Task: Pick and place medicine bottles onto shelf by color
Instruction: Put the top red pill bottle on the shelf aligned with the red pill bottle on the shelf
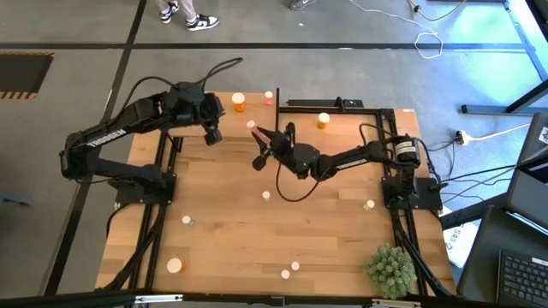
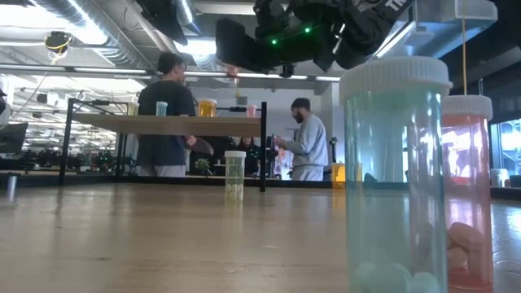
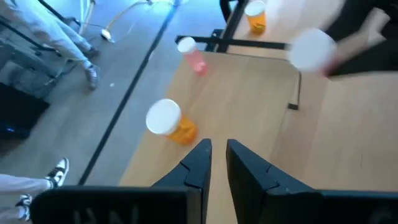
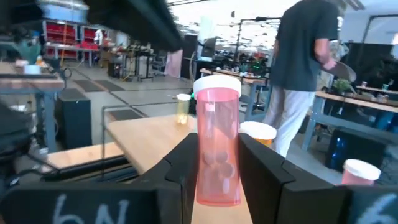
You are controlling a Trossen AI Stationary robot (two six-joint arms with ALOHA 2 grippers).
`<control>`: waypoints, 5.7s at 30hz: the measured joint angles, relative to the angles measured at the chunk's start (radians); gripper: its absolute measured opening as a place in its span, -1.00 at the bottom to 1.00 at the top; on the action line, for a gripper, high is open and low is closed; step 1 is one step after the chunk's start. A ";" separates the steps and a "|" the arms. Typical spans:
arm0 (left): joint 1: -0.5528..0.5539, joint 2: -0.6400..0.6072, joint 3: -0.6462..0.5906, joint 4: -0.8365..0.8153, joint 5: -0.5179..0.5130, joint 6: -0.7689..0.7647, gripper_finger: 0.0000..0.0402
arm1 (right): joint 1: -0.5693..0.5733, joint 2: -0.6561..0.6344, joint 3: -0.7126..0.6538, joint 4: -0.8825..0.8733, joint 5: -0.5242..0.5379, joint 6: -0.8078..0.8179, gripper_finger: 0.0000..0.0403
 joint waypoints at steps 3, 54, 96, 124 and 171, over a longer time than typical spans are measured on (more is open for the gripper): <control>0.000 0.000 0.000 0.023 -0.001 0.017 -0.77 | 0.010 0.000 0.000 -0.005 -0.003 -0.039 -0.48; 0.059 0.216 0.178 -0.112 0.608 -0.037 -0.40 | 0.013 -0.002 0.000 -0.020 -0.119 -0.128 -0.48; 0.059 0.227 0.178 -0.110 0.559 -0.043 -0.40 | 0.014 -0.002 0.000 -0.020 -0.120 -0.129 -0.48; 0.057 0.269 0.178 -0.105 0.478 0.021 -0.40 | 0.012 -0.002 0.000 -0.047 -0.110 -0.129 -0.48; -0.047 0.188 0.177 -0.101 0.237 0.139 -0.40 | 0.014 -0.003 0.003 -0.044 -0.119 -0.130 -0.48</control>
